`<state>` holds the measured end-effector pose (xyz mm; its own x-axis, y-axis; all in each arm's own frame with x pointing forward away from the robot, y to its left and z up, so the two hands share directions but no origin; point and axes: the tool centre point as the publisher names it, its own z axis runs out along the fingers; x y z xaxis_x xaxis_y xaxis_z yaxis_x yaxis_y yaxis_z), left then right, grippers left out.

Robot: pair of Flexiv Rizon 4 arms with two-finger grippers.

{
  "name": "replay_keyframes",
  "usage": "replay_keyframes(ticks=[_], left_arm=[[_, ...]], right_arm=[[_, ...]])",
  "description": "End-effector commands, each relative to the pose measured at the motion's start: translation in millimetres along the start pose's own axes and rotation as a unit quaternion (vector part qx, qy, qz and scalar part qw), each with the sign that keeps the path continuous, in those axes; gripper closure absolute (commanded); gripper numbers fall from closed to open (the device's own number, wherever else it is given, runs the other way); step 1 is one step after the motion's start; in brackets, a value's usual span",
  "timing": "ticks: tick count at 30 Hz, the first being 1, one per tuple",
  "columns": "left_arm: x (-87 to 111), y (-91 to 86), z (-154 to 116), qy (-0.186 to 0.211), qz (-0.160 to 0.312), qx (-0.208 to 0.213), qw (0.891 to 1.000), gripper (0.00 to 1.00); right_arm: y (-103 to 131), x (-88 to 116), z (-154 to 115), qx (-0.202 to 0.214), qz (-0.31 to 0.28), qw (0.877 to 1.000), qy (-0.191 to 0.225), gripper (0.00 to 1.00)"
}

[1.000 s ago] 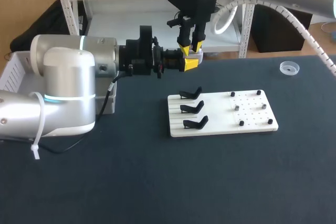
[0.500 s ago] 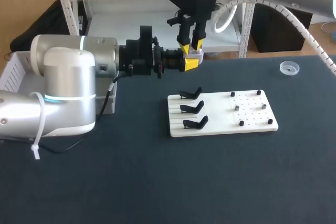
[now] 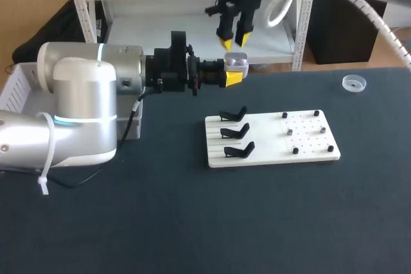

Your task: Pick up each earbud case from the left stands, insert the matching earbuds, close the lid, and place the case in the box.

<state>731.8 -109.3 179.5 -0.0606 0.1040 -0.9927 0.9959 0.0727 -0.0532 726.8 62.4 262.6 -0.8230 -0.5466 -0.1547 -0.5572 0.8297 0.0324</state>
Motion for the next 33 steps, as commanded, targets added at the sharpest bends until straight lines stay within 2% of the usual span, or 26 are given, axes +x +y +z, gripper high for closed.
replay_keyframes(ticks=[1,5,6,7,9,12,20,27,33], left_arm=[[0.3,-0.3,0,-0.001,0.000,-0.001,1.000,1.00],[0.3,-0.3,0,-0.001,0.000,-0.001,1.000,1.00],[0.3,-0.3,0,-0.001,0.000,-0.001,1.000,1.00],[0.3,-0.3,0,-0.001,0.000,-0.001,1.000,1.00],[0.3,-0.3,0,-0.001,0.000,-0.001,1.000,1.00],[0.3,-0.3,0,-0.001,0.000,-0.001,1.000,1.00],[0.3,-0.3,0,-0.001,0.000,-0.001,1.000,1.00],[0.3,-0.3,0,-0.001,0.000,-0.001,1.000,1.00],[0.3,-0.3,0,-0.001,0.000,-0.001,1.000,1.00]], right_arm=[[-11,-1,0,0.004,0.021,0.999,-0.038,0.72],[-32,-23,13,0.017,0.055,0.997,-0.050,0.76],[-37,-27,17,0.006,0.062,0.997,-0.051,0.76],[-41,-31,21,0.004,0.060,0.997,-0.058,0.76],[-48,-36,29,0.007,0.074,0.996,-0.049,0.67],[-53,-38,41,0.006,0.081,0.996,-0.038,0.70],[-44,-21,56,-0.012,0.081,0.996,-0.018,0.71],[-35,4,50,-0.030,0.087,0.995,-0.027,0.72],[-33,12,43,-0.038,0.088,0.994,-0.048,0.69]])
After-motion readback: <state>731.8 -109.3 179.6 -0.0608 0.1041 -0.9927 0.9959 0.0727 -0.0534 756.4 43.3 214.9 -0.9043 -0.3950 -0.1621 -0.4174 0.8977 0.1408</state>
